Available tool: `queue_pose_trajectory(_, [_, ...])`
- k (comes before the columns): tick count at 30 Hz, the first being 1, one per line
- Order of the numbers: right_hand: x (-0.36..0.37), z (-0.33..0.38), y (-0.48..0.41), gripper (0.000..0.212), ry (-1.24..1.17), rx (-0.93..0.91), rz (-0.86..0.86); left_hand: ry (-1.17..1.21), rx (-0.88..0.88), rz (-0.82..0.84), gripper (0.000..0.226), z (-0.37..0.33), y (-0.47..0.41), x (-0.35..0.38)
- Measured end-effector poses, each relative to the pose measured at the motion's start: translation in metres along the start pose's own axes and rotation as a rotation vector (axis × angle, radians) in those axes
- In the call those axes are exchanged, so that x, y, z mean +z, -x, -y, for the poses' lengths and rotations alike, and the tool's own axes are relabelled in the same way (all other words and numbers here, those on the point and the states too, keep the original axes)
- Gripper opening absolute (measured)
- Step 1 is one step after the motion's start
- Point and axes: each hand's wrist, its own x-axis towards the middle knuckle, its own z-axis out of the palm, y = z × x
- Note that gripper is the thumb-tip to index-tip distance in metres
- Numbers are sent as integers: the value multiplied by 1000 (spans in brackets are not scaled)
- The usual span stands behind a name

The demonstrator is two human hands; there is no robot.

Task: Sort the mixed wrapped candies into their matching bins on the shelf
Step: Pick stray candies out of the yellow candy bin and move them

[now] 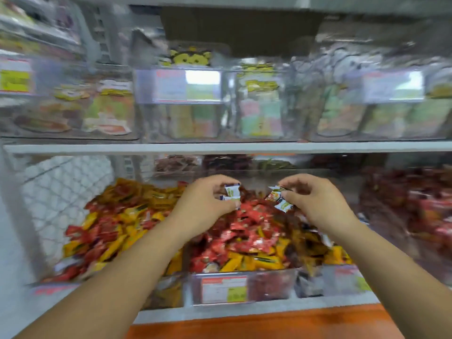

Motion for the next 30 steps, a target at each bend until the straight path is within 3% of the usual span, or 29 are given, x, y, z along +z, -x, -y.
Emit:
queue_pose_trajectory(4, [-53,-51,-9,8,147,106,-199,-13,47,71,37,-23,-49,73])
queue_pose_trajectory(6, [-66,-69,-13,12,217,138,-264,-93,63,101,41,-32,-69,103])
queue_pose_trajectory(11, [-71,-84,-19,23,284,155,-165,-115,65,259,55,-44,-90,134])
queue_pose_trajectory(14, [-77,-74,-15,25,396,114,-98,-251,123,229,50,-38,-78,107])
queue_pose_trajectory(19, [-59,-30,-3,19,390,-66,4,-327,184,134,42,-15,-15,18])
queue_pose_trajectory(25, [30,51,22,22,328,-331,305,-491,-22,-23,35,46,88,-109])
queue_pose_trajectory(30, [114,98,32,23,376,-517,569,-557,-215,-57,36,89,142,-170])
